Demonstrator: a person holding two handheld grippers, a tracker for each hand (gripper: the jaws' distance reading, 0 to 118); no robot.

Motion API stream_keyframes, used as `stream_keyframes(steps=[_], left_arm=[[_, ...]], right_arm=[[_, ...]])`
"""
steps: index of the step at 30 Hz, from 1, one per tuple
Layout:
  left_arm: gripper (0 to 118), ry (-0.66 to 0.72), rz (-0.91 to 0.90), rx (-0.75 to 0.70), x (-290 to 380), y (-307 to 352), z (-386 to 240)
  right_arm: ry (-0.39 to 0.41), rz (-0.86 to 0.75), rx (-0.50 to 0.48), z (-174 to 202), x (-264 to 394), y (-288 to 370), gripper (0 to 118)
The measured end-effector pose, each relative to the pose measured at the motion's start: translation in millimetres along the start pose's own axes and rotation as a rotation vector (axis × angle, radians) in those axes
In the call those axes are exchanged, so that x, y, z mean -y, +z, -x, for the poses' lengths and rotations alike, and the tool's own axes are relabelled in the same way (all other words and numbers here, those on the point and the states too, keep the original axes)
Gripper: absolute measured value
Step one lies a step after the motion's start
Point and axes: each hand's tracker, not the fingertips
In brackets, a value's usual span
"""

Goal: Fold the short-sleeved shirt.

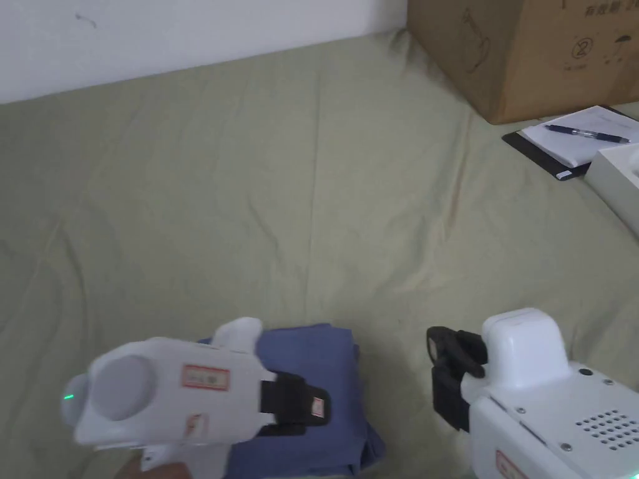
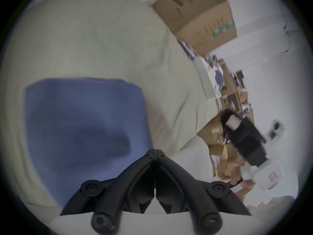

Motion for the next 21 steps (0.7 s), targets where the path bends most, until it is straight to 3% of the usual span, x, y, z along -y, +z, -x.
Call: stream_keyframes(steps=[5, 9, 11, 13, 16, 21], left_arm=[[1, 0.128, -0.165, 0.001, 15, 79, 70], [64, 0.198, -0.161, -0.017, 25, 101, 115], [76, 0.253, -0.149, 0.011, 30, 96, 127], [82, 0.285, -0.127, 0.035, 30, 90, 141], [93, 0.296, -0.124, 0.090, 21, 69, 158], [93, 0.287, -0.074, 0.177, -9, 26, 182]], right_arm=[[-0.032, 0.059, -0.172, 49, 6, -37, 0], [0.001, 0.166, -0.160, 83, 34, -82, 0], [0.032, 0.228, -0.092, 90, 53, -99, 0], [0.033, 0.232, -0.081, 87, 67, -104, 0], [-0.039, 0.218, -0.092, 77, 70, -96, 0], [0.028, 0.205, -0.073, 76, 72, -96, 0]])
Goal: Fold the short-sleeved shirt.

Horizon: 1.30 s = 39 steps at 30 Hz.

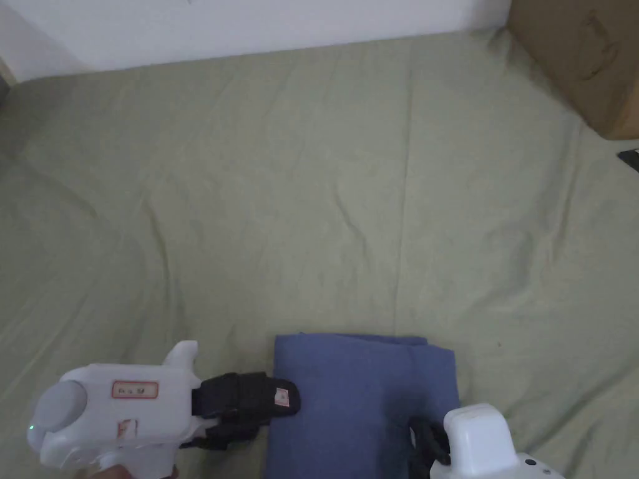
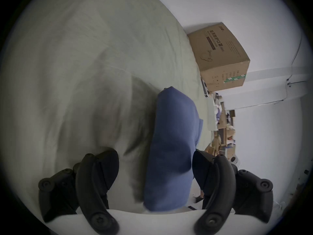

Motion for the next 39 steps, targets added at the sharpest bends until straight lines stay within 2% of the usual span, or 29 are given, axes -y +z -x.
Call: stream_keyframes(steps=[4, 6, 7, 9, 10, 12, 13, 15, 18, 22, 27, 31, 36, 38, 39], left_arm=[[93, 0.036, -0.009, 0.214, -15, -21, 9], [88, 0.059, 0.042, 0.211, -18, -34, 14], [77, 0.059, 0.029, 0.235, -18, -36, 15], [40, 0.048, 0.013, 0.164, -14, -42, 15], [34, 0.035, 0.016, 0.136, -13, -42, 17], [26, 0.058, 0.018, 0.217, -13, -35, 23], [25, 0.085, 0.021, 0.221, -12, -31, 21], [24, 0.043, -0.001, 0.151, -12, -21, 10], [24, 0.040, -0.029, 0.136, -14, -2, 5], [24, 0.018, -0.103, 0.097, -16, 49, 6], [24, -0.048, -0.142, -0.101, -35, 140, 23], [24, -0.083, -0.189, -0.338, -69, 212, 38], [21, -0.100, -0.264, -0.676, -108, 278, 58], [21, -0.120, -0.244, -0.783, -127, 293, 71], [21, -0.085, -0.270, -0.851, -134, 302, 75]], right_arm=[[-0.007, -0.002, 0.005, 1, -1, -1, 0], [-0.007, 0.001, 0.003, 1, -2, -2, 0], [-0.010, 0.004, 0.001, 1, -3, -1, 0], [-0.025, 0.007, 0.004, 1, -7, 1, 0], [-0.029, 0.009, 0.010, 1, -9, 2, 0], [-0.029, -0.031, 0.015, 5, -18, 9, 0], [-0.010, -0.087, 0.043, 10, -28, 19, 0], [0.012, -0.247, 0.071, 23, -49, 44, 0], [0.015, -0.431, 0.109, 44, -80, 74, 0], [0.073, -0.561, 0.122, 74, -112, 107, 0], [0.097, -0.600, 0.124, 93, -119, 123, 0], [0.128, -0.587, 0.149, 104, -121, 112, 0], [0.117, -0.529, 0.158, 105, -122, 91, 0], [0.163, -0.477, 0.179, 106, -121, 80, 0], [0.191, -0.460, 0.190, 106, -122, 75, 0]])
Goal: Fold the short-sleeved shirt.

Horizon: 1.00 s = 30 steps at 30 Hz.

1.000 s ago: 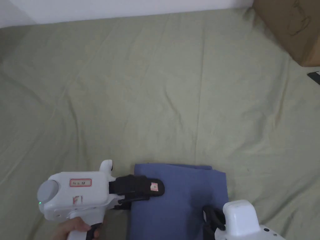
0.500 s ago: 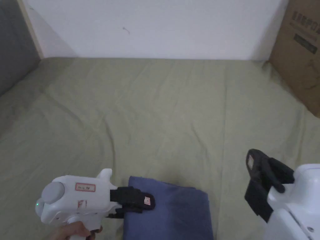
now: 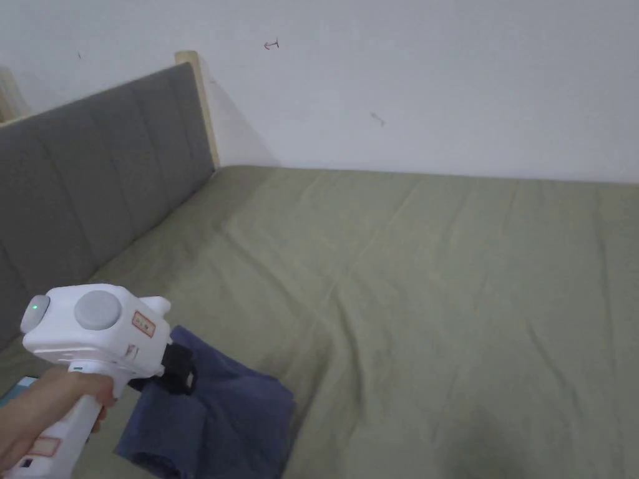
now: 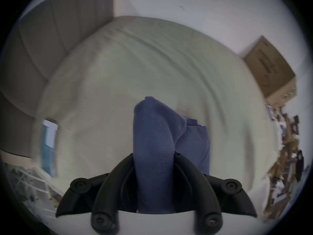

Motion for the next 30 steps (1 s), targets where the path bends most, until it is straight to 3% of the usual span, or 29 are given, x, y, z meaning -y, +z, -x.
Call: stream_keyframes(steps=[2, 4, 6, 7, 8, 9, 10, 17, 19, 20, 22, 23, 25, 28, 30], left_arm=[[21, -0.065, -0.025, -0.146, -13, -4, 12], [21, -0.067, -0.054, -0.255, -21, -7, 25], [26, -0.053, -0.111, -0.322, -19, -11, 36], [41, -0.060, -0.102, -0.345, -18, -15, 39], [66, -0.075, -0.072, -0.379, -15, -18, 40], [103, -0.069, -0.083, -0.408, -11, -19, 40], [117, -0.065, -0.094, -0.390, -5, -19, 41], [117, 0.076, -0.222, -0.130, 35, 21, 19], [112, 0.050, -0.284, -0.076, 49, 40, -3], [100, 0.044, -0.318, -0.056, 57, 50, -18], [46, -0.002, -0.367, -0.050, 71, 68, -50], [28, -0.018, -0.379, -0.048, 80, 77, -70], [4, -0.071, -0.430, 0.002, 99, 95, -107], [0, -0.017, -0.504, 0.089, 120, 113, -148], [0, -0.053, -0.580, 0.134, 138, 132, -179]], right_arm=[[0.002, 0.009, 0.008, 2, 3, -7, 0], [-0.050, 0.031, -0.019, 0, 5, -12, 0], [-0.047, 0.038, -0.019, 2, 8, -16, 0], [-0.030, 0.045, -0.012, 3, 9, -17, 0], [-0.011, 0.051, -0.015, 4, 11, -19, 0], [-0.001, 0.058, -0.026, 3, 12, -20, 0], [-0.002, 0.067, -0.031, 3, 13, -21, 0], [-0.026, 0.066, -0.059, -5, 9, -15, 0], [-0.038, 0.047, -0.064, -10, 5, -10, 0], [-0.042, 0.042, -0.061, -12, 3, -8, 0], [-0.047, 0.032, -0.063, -18, -2, -4, 0], [-0.055, 0.030, -0.056, -20, -6, -2, 0], [-0.073, 0.020, -0.058, -27, -12, 3, 0], [-0.090, -0.006, -0.062, -38, -24, 9, 0], [-0.089, -0.039, -0.052, -46, -31, 18, 0]])
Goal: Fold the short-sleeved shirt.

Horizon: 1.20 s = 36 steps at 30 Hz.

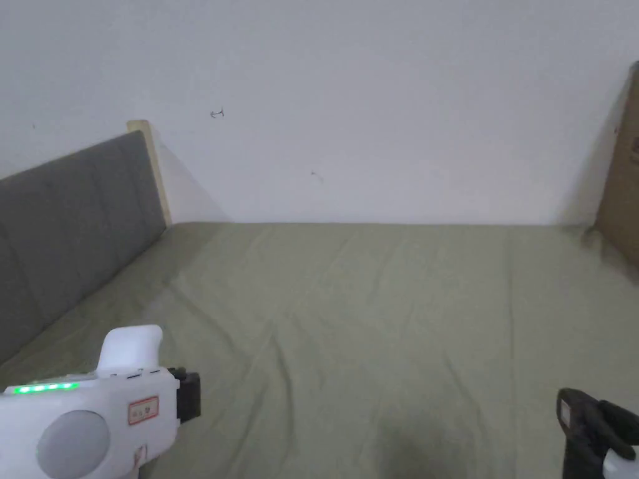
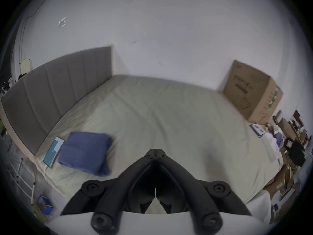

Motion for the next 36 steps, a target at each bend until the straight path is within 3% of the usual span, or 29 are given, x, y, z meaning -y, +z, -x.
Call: stream_keyframes(steps=[6, 9, 13, 16, 21, 23, 24, 25, 26, 27, 28, 29, 30, 32, 33, 36], left_arm=[[0, -0.080, -0.216, -0.020, 7, 55, -97], [0, -0.015, -0.327, -0.013, 20, 85, -140], [0, -0.055, -0.391, 0.005, 35, 112, -187], [0, -0.146, -0.434, -0.076, 41, 127, -209], [0, -0.113, -0.475, -0.014, 45, 157, -214], [0, -0.137, -0.497, -0.019, 47, 164, -215], [8, -0.148, -0.501, -0.028, 47, 168, -215], [23, -0.149, -0.495, -0.027, 46, 170, -214], [48, -0.147, -0.483, -0.026, 45, 172, -213], [87, -0.144, -0.456, -0.024, 43, 173, -212], [107, -0.126, -0.449, -0.021, 44, 172, -211], [113, -0.120, -0.444, -0.023, 44, 175, -212], [113, -0.125, -0.447, -0.007, 46, 182, -211], [113, -0.138, -0.474, 0.022, 48, 187, -212], [113, -0.143, -0.475, 0.016, 48, 190, -214], [113, -0.179, -0.507, 0.015, 51, 196, -219]], right_arm=[[0.016, -0.026, 0.006, -19, -26, 22, 0], [-0.014, -0.046, -0.022, -28, -38, 37, 0], [-0.008, -0.090, 0.035, -35, -42, 61, 0], [-0.088, -0.103, 0.007, -44, -41, 81, 0], [-0.011, -0.127, 0.081, -44, -41, 102, 0], [-0.042, -0.148, 0.065, -44, -41, 110, 0], [-0.072, -0.158, 0.047, -45, -41, 114, 2], [-0.082, -0.158, 0.036, -45, -42, 116, 10], [-0.077, -0.152, 0.037, -45, -44, 119, 23], [-0.074, -0.147, 0.036, -44, -46, 120, 45], [-0.067, -0.142, 0.033, -43, -46, 122, 59], [-0.068, -0.137, 0.030, -42, -47, 125, 71], [-0.072, -0.132, 0.027, -42, -48, 127, 89], [-0.068, -0.139, 0.012, -42, -47, 132, 113], [-0.064, -0.150, 0.015, -41, -48, 134, 118], [-0.053, -0.182, 0.030, -40, -57, 143, 118]])
